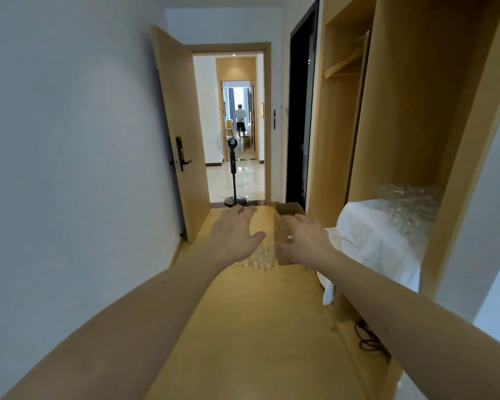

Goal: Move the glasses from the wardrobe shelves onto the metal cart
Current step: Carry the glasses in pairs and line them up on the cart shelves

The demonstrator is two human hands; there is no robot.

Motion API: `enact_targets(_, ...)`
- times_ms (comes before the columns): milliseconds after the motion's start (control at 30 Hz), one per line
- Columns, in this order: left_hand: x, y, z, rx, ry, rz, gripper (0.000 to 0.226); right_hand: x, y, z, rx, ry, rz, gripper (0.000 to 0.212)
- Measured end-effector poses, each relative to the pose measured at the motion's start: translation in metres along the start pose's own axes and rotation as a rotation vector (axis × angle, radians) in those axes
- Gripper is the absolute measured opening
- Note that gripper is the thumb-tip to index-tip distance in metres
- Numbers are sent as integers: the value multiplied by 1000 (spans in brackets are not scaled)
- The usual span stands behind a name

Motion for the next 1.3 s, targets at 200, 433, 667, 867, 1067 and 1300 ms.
enact_targets(200,-60,-37,-13,-21,-78,48,67,-43,-12,-39,-15,-60,8,71)
enact_targets(433,-138,-74,-10,19,-173,74,66,-96,-27,-72,34,-177,16,67)
enact_targets(667,-238,-98,-6,43,-321,108,60,-167,-23,-101,86,-317,-39,65)
enact_targets(867,-306,-115,2,70,-421,133,65,-225,-26,-124,138,-442,-92,73)
enact_targets(1067,-351,-140,9,78,-495,192,65,-253,-37,-135,190,-547,-97,74)
enact_targets(1300,-396,-170,-24,139,-594,229,65,-253,-41,-183,207,-699,-82,74)
Point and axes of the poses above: each hand's wrist, its own x-axis away from the middle knuckle, its own y-axis out of the back of the hand, z = x × y, the point moved 7 cm from there along -x, towards the middle knuckle, and after that the axes turned 2 degrees about y, right-handed, at the moved point
